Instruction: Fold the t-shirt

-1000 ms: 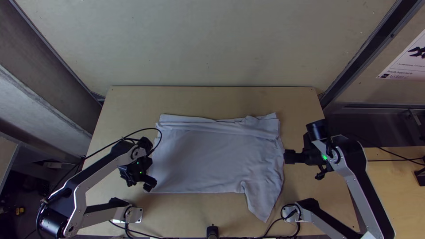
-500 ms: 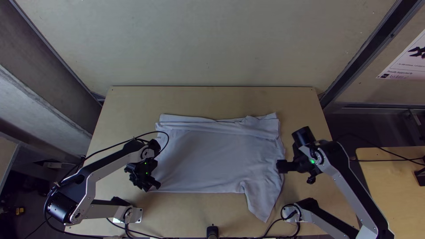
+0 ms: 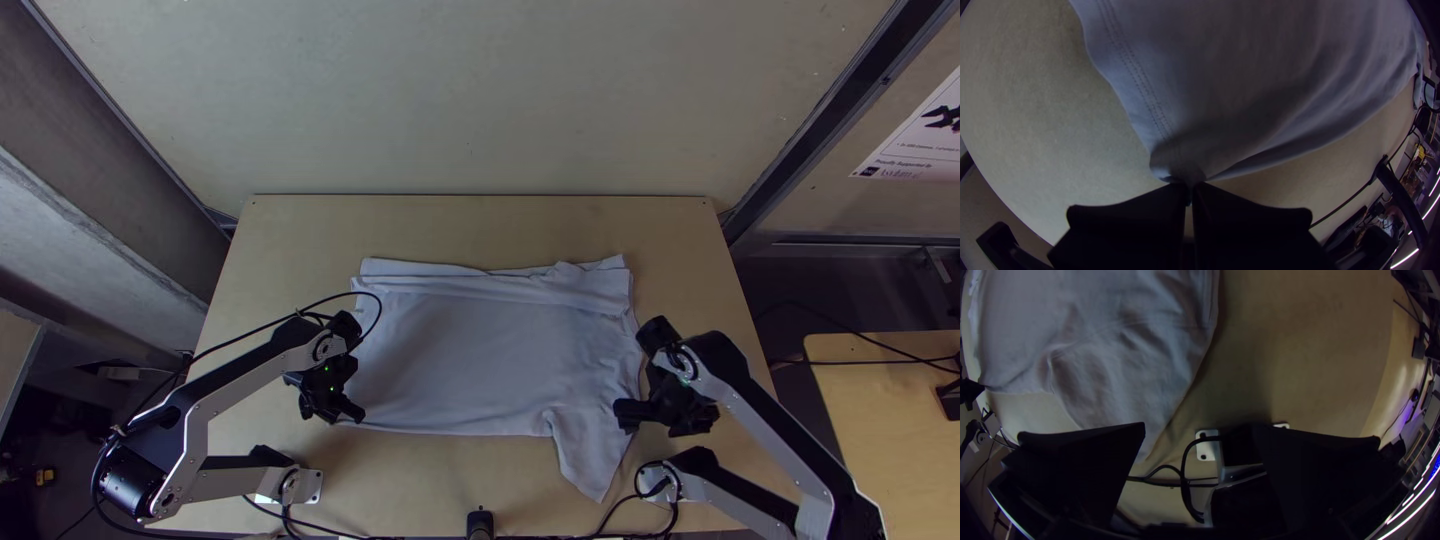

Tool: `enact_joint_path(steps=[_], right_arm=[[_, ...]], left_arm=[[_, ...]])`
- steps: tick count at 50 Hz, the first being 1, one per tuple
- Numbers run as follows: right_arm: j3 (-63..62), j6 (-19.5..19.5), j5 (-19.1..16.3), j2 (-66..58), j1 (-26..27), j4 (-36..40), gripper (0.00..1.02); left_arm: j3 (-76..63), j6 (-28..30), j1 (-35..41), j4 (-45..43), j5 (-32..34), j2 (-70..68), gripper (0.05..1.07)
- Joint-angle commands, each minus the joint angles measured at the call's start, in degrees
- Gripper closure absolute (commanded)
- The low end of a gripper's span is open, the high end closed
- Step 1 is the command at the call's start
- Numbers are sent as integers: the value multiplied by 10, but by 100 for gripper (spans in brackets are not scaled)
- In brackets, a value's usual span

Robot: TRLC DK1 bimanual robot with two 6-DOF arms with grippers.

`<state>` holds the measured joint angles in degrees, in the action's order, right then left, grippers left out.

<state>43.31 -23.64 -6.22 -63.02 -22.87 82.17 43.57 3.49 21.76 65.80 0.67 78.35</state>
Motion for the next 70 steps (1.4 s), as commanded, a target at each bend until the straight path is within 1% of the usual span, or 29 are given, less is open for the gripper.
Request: enact_joint_path(steps=[1, 6, 9, 12, 14, 26, 27, 29, 34, 41, 42, 46, 52, 63, 70], right_arm=[[-16, -29, -14, -41, -24, 4, 4], [-24, -37, -20, -67, -54, -18, 4], [-24, -41, -30, -89, -67, -26, 4], [-24, -42, -57, -116, -70, -33, 4], [-25, -51, -70, -136, -72, -40, 4], [-29, -51, -78, -228, -89, -83, 5], [-30, -49, -78, -232, -90, -90, 7], [-31, -49, -78, -241, -91, -92, 13], [-39, -40, -78, -264, -94, -103, 40], [-41, -12, -78, -274, -85, -138, 89], [-38, -8, -77, -270, -83, -145, 100], [-31, 2, -78, -257, -74, -146, 100], [-11, 1, -78, -234, -66, -140, 100], [42, 2, -78, -164, -35, -83, 100], [64, 7, -64, -127, -11, -54, 100]], left_arm=[[4, 4, -4, -11, -2, -7, 104], [6, 4, -6, -11, -2, -8, 104], [8, 5, -8, -11, -2, -8, 104], [8, 7, -11, -11, -3, -10, 104], [9, 8, -13, -11, -2, -10, 104], [14, 15, -23, -12, -3, -12, 104], [15, 16, -24, -12, -3, -13, 104], [17, 20, -27, -12, -3, -14, 104], [19, 24, -34, -10, -3, -16, 104], [15, 31, -47, -8, -3, -21, 104], [14, 32, -50, -9, -3, -22, 104], [12, 39, -59, -9, -2, -28, 104], [12, 47, -73, -9, -2, -32, 104], [32, 45, -94, -8, -2, -58, 104], [44, 46, -109, -9, 7, -72, 104]])
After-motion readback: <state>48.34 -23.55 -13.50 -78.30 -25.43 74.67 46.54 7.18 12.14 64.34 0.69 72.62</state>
